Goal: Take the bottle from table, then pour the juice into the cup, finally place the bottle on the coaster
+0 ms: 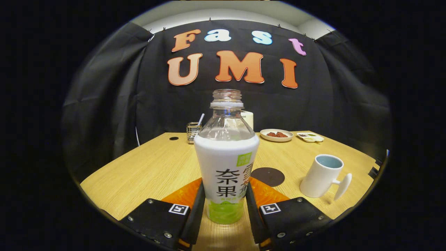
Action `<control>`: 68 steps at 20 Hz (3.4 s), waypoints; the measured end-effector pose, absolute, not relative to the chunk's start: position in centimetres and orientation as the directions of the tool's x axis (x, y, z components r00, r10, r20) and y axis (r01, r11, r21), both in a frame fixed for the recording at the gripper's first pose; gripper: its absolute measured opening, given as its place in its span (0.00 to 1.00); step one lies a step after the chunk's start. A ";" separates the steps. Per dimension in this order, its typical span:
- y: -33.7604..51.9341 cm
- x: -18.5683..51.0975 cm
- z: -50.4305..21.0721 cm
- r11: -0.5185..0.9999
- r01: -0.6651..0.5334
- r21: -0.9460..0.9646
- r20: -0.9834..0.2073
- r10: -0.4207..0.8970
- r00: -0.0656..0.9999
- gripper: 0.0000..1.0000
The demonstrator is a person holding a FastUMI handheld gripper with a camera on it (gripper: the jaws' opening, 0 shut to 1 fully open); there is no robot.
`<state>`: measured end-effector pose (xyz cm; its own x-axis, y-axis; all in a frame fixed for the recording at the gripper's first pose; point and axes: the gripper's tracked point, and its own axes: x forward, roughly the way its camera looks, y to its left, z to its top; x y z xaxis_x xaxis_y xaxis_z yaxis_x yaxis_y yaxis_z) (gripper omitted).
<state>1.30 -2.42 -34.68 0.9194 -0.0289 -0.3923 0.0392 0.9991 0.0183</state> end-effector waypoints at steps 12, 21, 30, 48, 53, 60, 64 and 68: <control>-3.2 4.0 -30.8 0.817 0.086 0.569 -0.288 0.100 0.952 0.58; -4.6 5.6 -30.2 0.598 0.158 0.786 -0.271 0.103 0.957 0.58; -6.0 5.8 -30.3 0.332 0.213 0.919 -0.250 0.071 0.966 0.58; -8.0 6.7 -29.0 -0.074 0.192 0.979 -0.192 0.012 0.981 0.57; -8.9 6.7 -29.1 -0.121 0.189 0.974 -0.191 -0.004 0.982 0.57; -10.1 7.1 -28.7 -0.174 0.185 0.967 -0.193 -0.030 0.981 0.57; -10.6 7.4 -28.4 -0.185 0.181 0.966 -0.191 -0.039 0.981 0.57; -10.8 7.6 -28.1 -0.202 0.175 0.964 -0.187 -0.043 0.981 0.57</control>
